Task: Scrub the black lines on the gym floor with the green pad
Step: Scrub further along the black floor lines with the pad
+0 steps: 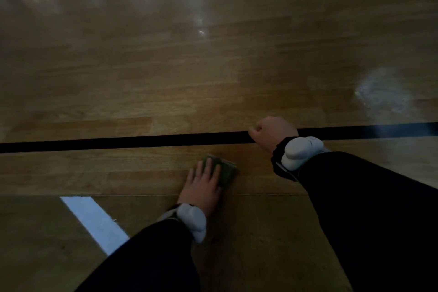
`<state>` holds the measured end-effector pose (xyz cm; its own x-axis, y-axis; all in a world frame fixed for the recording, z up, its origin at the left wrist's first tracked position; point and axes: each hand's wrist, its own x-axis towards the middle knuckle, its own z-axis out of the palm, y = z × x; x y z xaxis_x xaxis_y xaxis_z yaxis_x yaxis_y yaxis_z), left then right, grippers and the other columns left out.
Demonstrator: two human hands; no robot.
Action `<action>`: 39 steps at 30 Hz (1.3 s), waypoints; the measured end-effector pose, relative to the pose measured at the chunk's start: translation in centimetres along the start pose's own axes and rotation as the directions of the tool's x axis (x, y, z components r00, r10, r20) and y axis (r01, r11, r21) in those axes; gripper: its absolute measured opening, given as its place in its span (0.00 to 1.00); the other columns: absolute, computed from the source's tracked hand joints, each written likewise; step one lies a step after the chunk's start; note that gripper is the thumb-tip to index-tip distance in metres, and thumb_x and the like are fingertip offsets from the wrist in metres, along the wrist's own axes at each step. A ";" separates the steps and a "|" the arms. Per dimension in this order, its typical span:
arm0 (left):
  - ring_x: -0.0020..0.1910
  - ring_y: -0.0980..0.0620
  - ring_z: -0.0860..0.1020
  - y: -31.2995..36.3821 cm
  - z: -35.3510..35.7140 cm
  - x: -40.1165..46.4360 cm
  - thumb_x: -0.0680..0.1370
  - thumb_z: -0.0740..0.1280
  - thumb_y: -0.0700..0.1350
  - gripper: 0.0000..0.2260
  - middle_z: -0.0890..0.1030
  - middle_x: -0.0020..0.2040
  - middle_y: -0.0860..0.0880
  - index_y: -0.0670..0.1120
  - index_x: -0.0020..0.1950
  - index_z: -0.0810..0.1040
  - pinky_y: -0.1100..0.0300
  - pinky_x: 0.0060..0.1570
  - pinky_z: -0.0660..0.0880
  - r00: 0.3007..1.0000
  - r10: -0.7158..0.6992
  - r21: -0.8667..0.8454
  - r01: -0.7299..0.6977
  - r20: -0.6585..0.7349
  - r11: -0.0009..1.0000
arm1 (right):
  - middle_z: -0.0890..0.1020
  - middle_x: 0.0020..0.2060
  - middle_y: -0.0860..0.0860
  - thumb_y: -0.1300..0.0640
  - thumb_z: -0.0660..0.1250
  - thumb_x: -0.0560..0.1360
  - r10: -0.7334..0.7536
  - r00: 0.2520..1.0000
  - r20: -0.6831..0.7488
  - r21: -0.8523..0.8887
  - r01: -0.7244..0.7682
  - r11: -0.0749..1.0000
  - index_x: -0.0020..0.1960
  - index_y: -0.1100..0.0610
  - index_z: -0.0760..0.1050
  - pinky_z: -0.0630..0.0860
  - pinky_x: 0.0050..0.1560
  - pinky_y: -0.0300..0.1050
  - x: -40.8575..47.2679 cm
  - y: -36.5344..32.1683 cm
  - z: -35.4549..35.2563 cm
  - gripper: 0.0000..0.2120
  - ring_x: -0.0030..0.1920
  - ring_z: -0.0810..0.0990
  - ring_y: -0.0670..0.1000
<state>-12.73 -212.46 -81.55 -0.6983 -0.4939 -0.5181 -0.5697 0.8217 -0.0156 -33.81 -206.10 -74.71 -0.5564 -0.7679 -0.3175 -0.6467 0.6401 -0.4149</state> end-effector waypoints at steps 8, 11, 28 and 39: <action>0.77 0.40 0.41 -7.1 0.1 -0.6 0.83 0.51 0.47 0.27 0.39 0.78 0.46 0.52 0.78 0.40 0.40 0.73 0.52 0.919 -0.368 -0.167 0.389 0.143 0.906 | 0.61 0.24 0.50 0.52 0.56 0.80 0.051 0.998 -0.030 0.021 -0.050 0.999 0.28 0.55 0.60 0.55 0.30 0.40 -0.9 1.4 -1.9 0.22 0.25 0.57 0.51; 0.76 0.38 0.40 -4.1 -0.6 -0.2 0.83 0.50 0.48 0.27 0.38 0.78 0.46 0.50 0.78 0.40 0.37 0.73 0.50 0.938 -0.323 -0.215 0.345 0.128 0.914 | 0.62 0.24 0.50 0.52 0.56 0.80 0.055 0.997 -0.049 0.039 -0.054 0.998 0.28 0.55 0.60 0.56 0.30 0.40 -1.1 1.7 -2.2 0.22 0.25 0.59 0.51; 0.76 0.44 0.34 6.9 1.5 -2.3 0.82 0.47 0.55 0.26 0.36 0.78 0.52 0.56 0.77 0.40 0.40 0.72 0.34 0.950 0.295 0.026 -0.299 0.101 0.954 | 0.61 0.24 0.51 0.52 0.55 0.81 -0.014 1.000 -0.022 0.025 0.014 1.000 0.28 0.56 0.60 0.56 0.29 0.41 -0.7 -1.7 -1.6 0.23 0.25 0.57 0.51; 0.76 0.45 0.36 -1.7 2.3 -3.9 0.83 0.46 0.56 0.26 0.35 0.77 0.49 0.54 0.78 0.40 0.46 0.74 0.38 0.994 -0.073 -0.161 0.086 0.082 0.983 | 0.60 0.24 0.50 0.52 0.55 0.80 -0.068 0.997 0.034 0.004 0.068 0.998 0.28 0.55 0.60 0.54 0.28 0.39 -0.1 -4.2 0.0 0.22 0.24 0.56 0.50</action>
<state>-8.04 -211.29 -81.54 -0.6168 -0.5276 -0.5841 -0.6896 0.7200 0.0780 -30.99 -208.74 -72.92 -0.4930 -0.8100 -0.3175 -0.6810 0.5864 -0.4385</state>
